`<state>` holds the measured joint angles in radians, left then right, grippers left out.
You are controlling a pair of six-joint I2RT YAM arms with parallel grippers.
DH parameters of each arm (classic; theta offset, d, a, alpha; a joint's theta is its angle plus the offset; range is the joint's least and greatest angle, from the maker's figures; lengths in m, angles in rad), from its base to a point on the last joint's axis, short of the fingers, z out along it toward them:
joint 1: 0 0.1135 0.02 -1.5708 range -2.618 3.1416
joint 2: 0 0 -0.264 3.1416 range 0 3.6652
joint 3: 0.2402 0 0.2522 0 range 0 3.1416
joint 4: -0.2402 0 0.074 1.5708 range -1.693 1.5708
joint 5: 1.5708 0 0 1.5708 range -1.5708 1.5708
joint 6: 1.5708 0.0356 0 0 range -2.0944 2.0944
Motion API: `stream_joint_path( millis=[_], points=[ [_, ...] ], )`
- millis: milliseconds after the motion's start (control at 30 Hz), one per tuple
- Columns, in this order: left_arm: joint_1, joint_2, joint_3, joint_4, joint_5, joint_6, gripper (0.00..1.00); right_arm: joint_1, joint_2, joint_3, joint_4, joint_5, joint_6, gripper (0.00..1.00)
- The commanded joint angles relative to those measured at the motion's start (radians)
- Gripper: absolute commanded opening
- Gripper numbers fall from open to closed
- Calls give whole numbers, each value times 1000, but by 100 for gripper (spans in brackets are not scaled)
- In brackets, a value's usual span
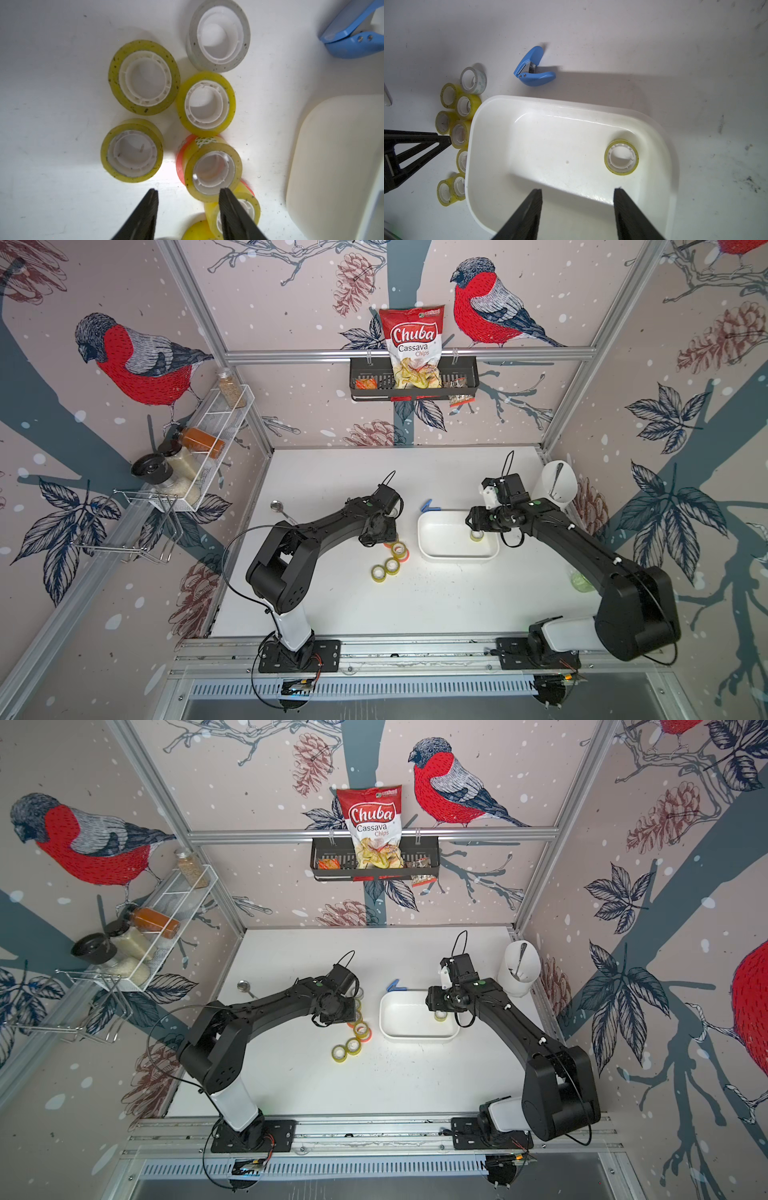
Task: Put the transparent tape into the storage box
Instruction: Pick up the tape from the center of the board.
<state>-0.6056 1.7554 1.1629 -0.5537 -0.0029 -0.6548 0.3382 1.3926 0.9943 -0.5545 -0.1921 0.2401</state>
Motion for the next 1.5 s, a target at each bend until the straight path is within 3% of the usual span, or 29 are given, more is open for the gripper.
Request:
stream_joint_path(
  millis=[0, 267, 733, 1033, 1467],
  points=[
    [8, 3, -2, 27, -9, -17, 52, -1, 4, 0, 16, -23, 11, 60],
    [7, 53, -3, 55, -2, -3, 41, -9, 2, -1, 18, -28, 13, 59],
    [5, 98, 23, 26, -52, 29, 33, -19, 3, -5, 19, -34, 9, 58],
    [-2, 64, 24, 11, -68, 30, 19, -35, -6, -4, 13, -35, 11, 57],
    [-16, -41, 128, -116, -104, 32, 20, -66, -26, -8, 21, -63, 30, 56]
  ],
)
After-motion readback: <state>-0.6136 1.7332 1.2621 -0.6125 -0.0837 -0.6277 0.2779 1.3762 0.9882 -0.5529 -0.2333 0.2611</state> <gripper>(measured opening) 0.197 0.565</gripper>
